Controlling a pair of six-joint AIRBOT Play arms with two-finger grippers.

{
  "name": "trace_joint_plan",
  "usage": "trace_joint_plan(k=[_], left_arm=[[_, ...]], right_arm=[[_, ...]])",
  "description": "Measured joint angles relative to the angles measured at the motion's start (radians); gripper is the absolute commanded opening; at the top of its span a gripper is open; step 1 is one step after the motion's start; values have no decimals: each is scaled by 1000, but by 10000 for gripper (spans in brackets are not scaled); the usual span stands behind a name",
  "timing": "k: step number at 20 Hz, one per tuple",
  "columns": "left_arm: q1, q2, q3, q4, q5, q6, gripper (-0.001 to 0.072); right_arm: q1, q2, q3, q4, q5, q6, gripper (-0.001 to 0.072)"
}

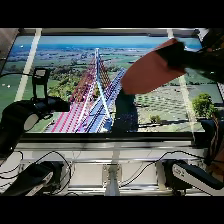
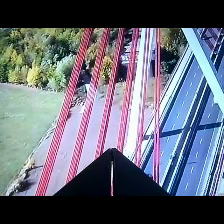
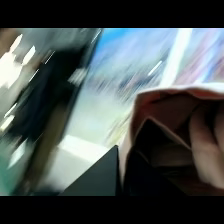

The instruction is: Fold the clothes and pants, and hang the long-sleeved shirts on hangers.

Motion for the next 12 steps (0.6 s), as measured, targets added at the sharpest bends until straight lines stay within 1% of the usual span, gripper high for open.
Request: trace_joint_plan(k=[2, 7, 12], left_arm=[[0, 0, 0, 0, 0, 0, 14], [0, 0, 0, 0, 0, 0, 14], [0, 0, 0, 0, 0, 0, 14]], right_arm=[[-111, 39, 83, -128, 4, 89, 7], [-418, 112, 227, -399, 4, 271, 8], [-727, 134, 270, -575, 48, 406, 8]])
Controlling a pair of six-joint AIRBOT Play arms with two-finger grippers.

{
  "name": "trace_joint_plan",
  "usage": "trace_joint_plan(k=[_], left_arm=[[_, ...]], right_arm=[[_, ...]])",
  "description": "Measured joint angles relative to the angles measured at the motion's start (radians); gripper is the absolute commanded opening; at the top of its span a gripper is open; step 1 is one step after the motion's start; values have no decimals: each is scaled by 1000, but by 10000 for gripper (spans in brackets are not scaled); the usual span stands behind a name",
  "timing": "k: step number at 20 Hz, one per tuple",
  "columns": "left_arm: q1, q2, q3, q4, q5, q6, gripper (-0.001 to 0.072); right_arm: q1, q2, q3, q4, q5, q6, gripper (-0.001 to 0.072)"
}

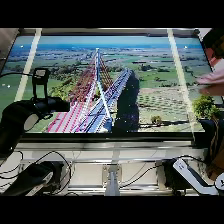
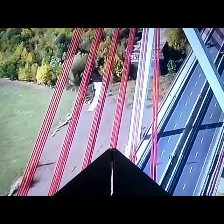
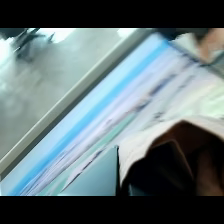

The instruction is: Fold the clothes and pants, and hang the long-sleeved shirts on hangers.

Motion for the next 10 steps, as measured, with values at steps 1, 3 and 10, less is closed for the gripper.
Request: trace_joint_plan(k=[1, 3, 10], left_arm=[[0, 0, 0, 0, 0, 0, 14], [0, 0, 0, 0, 0, 0, 14], [0, 0, 0, 0, 0, 0, 14]], right_arm=[[-58, 1, 3, -37, 28, 28, 8], [-158, 3, 6, -120, 98, 71, 7], [-407, 5, 6, -377, 344, 120, 8]])
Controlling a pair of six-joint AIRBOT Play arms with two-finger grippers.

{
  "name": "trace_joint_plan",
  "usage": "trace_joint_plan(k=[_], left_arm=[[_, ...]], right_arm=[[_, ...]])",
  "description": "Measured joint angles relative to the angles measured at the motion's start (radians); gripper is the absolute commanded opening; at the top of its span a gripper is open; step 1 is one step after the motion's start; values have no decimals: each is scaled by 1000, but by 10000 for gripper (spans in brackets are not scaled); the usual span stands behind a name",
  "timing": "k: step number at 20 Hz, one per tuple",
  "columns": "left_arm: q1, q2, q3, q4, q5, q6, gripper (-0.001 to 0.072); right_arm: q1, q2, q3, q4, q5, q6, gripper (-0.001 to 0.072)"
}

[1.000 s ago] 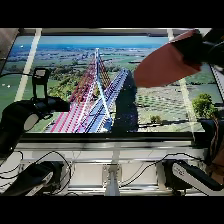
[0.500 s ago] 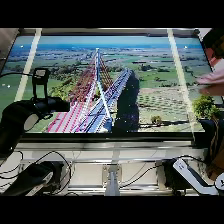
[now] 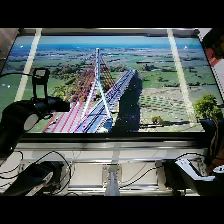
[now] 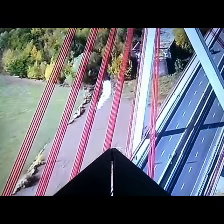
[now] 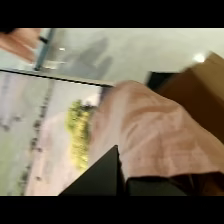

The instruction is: Fold the clothes and pants, and hang the long-sleeved shirts on hangers.

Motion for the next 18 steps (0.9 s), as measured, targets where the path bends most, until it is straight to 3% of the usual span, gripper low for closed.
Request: trace_joint_plan(k=[5, 6, 7, 8, 9, 15, 18], left_arm=[[0, 0, 0, 0, 0, 0, 14], [0, 0, 0, 0, 0, 0, 14], [0, 0, 0, 0, 0, 0, 14], [0, 0, 0, 0, 0, 0, 14], [0, 0, 0, 0, 0, 0, 14], [0, 0, 0, 0, 0, 0, 14], [0, 0, 0, 0, 0, 0, 14]], right_arm=[[-89, 15, -2, -148, 113, 6, 27], [-97, 20, -3, -171, 122, 8, 128], [-103, 24, -3, -186, 126, 17, 357], [-107, 26, -3, -197, 131, 32, 638], [-110, 28, -3, -207, 138, 48, 701], [-116, 21, -3, -197, 141, 100, 658], [-99, 4, -3, -40, 92, 55, 464]])
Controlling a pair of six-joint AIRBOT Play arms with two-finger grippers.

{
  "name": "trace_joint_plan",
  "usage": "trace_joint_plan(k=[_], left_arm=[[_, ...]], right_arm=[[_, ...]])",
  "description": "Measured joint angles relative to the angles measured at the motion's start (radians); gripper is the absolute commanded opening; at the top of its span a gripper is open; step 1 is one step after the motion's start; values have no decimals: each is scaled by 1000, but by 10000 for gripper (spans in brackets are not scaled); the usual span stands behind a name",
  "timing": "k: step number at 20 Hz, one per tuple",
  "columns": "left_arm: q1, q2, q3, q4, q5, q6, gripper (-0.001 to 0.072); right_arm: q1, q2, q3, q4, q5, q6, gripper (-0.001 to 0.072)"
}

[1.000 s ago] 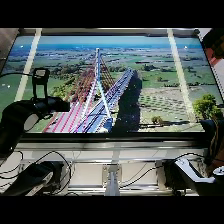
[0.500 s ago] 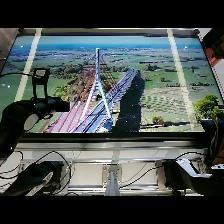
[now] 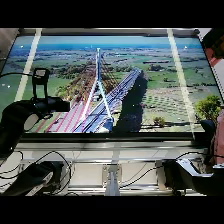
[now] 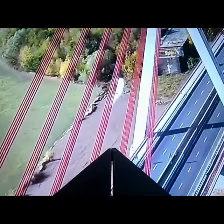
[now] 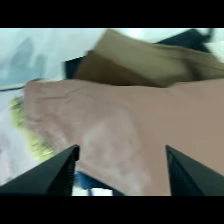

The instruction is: Fold the clothes and pants, and hang the long-sleeved shirts on hangers.

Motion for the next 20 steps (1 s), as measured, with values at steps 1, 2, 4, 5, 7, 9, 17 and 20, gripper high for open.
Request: trace_joint_plan(k=[1, 2, 4, 5, 7, 9, 17, 20], left_arm=[[0, 0, 0, 0, 0, 0, 14], [0, 0, 0, 0, 0, 0, 14], [0, 0, 0, 0, 0, 0, 14], [0, 0, 0, 0, 0, 0, 14], [0, 0, 0, 0, 0, 0, 14], [0, 0, 0, 0, 0, 0, 14], [0, 0, 0, 0, 0, 0, 14], [0, 0, 0, 0, 0, 0, 14]], right_arm=[[20, -8, 0, 77, -18, -35, 395], [54, -17, 0, 177, -38, -84, 327], [159, -31, 0, 350, -72, -190, 224], [233, -36, 0, 411, -89, -246, 163], [407, -45, 0, 481, -109, -357, 157], [598, -56, 0, 469, -123, -454, 8], [1086, -90, 0, -29, -168, -530, 9], [1119, -93, 0, -93, -174, -525, 9]])
